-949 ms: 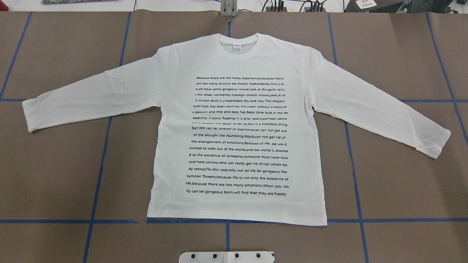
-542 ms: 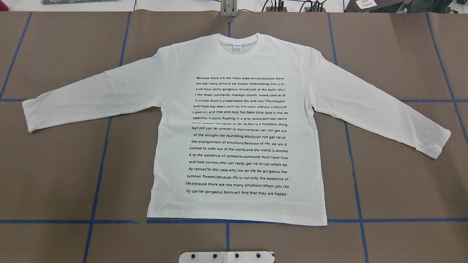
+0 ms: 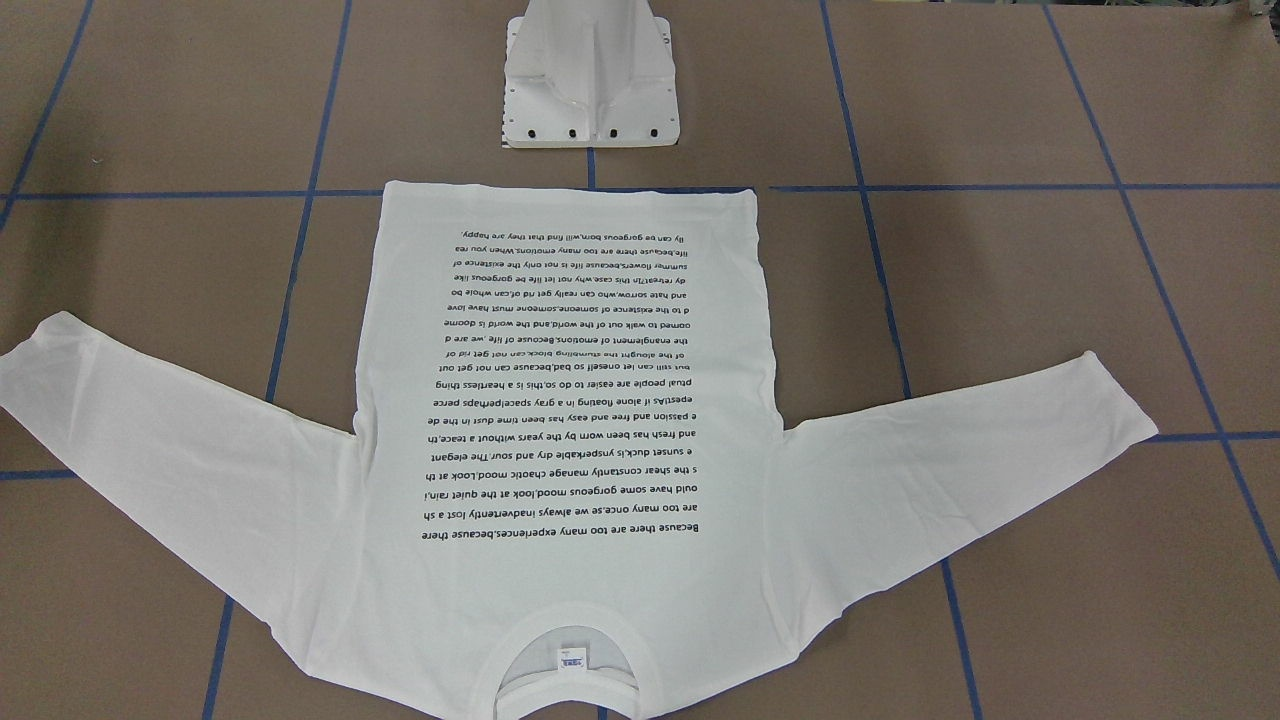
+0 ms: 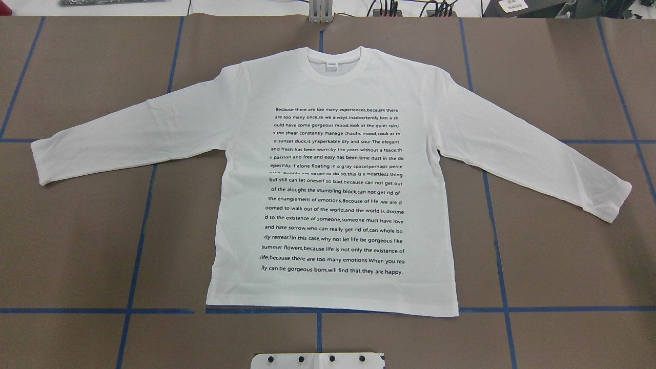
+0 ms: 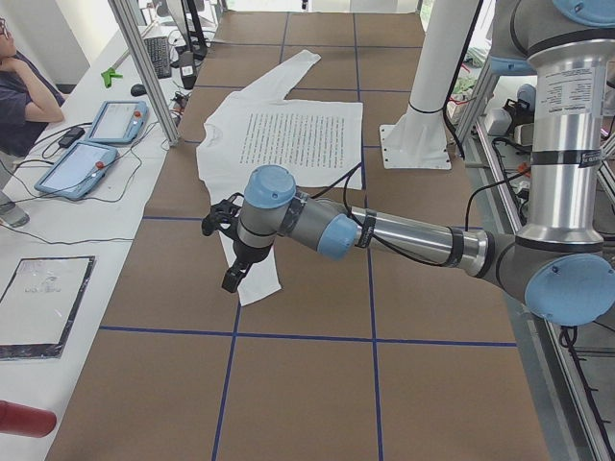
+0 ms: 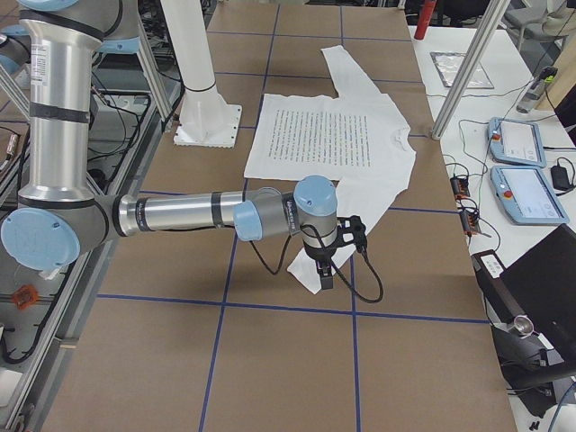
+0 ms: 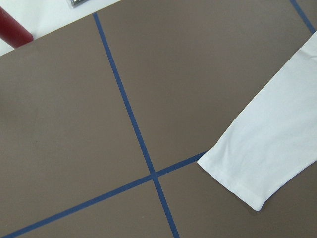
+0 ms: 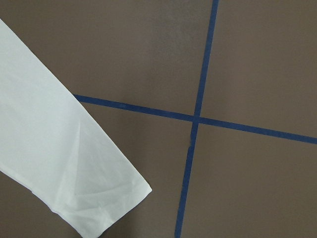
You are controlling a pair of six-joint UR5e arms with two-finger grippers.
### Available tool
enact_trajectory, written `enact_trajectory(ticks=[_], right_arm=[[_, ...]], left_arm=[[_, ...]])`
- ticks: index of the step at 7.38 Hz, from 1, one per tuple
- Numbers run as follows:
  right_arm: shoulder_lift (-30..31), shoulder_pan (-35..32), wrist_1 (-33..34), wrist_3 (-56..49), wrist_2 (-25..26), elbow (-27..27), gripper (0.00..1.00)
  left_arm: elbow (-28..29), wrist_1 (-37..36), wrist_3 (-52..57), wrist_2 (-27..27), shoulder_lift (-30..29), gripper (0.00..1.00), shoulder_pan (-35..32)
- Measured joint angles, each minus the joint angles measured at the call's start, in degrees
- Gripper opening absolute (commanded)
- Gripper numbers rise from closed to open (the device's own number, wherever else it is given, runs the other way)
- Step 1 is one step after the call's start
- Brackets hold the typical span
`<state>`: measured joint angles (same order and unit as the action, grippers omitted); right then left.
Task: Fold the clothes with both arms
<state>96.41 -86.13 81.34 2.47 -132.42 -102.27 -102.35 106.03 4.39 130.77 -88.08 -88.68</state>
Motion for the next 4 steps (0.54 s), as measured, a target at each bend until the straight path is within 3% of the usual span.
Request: enact_trajectory(ticks=[4], right_arm=[[0.28, 6.73, -5.53, 6.47, -1.27, 0.07, 1.00]], left_arm=[[1.44, 2.84, -1.40, -0.43, -0.27, 1.00, 0.14]])
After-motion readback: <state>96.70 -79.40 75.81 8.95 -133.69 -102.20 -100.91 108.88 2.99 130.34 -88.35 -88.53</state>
